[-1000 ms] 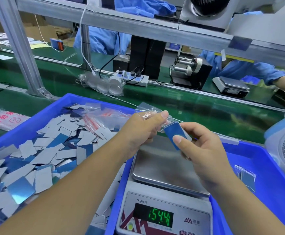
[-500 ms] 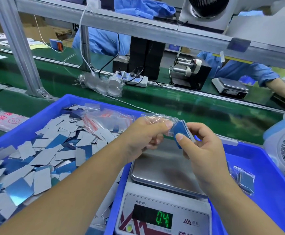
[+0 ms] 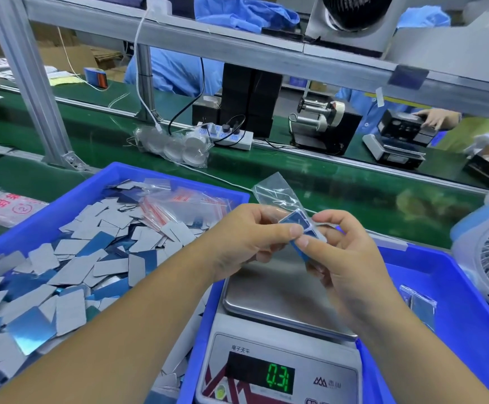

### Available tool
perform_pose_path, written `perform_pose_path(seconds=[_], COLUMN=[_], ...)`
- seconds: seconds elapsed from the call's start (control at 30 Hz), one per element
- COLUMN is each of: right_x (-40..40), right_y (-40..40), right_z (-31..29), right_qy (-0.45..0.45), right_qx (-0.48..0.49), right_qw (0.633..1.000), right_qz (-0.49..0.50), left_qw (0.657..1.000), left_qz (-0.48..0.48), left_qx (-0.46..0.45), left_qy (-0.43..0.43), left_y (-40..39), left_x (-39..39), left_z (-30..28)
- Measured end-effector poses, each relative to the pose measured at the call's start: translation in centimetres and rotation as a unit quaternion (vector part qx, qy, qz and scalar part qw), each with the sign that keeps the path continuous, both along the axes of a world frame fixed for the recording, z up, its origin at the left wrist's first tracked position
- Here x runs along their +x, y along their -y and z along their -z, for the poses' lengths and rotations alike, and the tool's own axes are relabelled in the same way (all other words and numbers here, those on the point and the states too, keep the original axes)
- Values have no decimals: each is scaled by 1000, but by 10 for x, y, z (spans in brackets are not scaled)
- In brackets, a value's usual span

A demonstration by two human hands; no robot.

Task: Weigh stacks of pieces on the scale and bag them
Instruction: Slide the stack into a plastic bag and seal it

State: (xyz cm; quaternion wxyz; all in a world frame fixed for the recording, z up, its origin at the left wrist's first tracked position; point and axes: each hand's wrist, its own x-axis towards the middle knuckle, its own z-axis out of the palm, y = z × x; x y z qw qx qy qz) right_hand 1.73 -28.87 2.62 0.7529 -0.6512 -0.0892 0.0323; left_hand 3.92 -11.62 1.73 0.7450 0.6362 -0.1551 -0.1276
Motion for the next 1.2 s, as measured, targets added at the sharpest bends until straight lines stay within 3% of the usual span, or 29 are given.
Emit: perform_pose_path(seconds=[0.27,0.5,0.67,0.83,0.97,1.1,1.2], right_x=[2,-2,-2,0,6,7,10], right_y=[0,-6,-4,-3,6,10,16], right_z=[0,2,0,1,1,4,1], right_qy=[2,-20,-31,-6,75,158,185], right_qx=[30,125,149,76,-24,-176,-254], right_qw=[999,992,987,997,994,968,944], right_qz=[13,6,-49,13,77,88,100], left_qw=[987,997,998,999,998,996,993], left_qz=[-73,-15,-26,-25,-17,-42,-53], left_qx=[-144,-60,-54,-22,-45,37,45], left_qy=[-23,-34,-1,25,43,75,90], left_y=[2,7,11,14,7,7,9], left_x=[4,1,-1,-2,0,3,4], left_z=[-6,5,5,8,4,10,12])
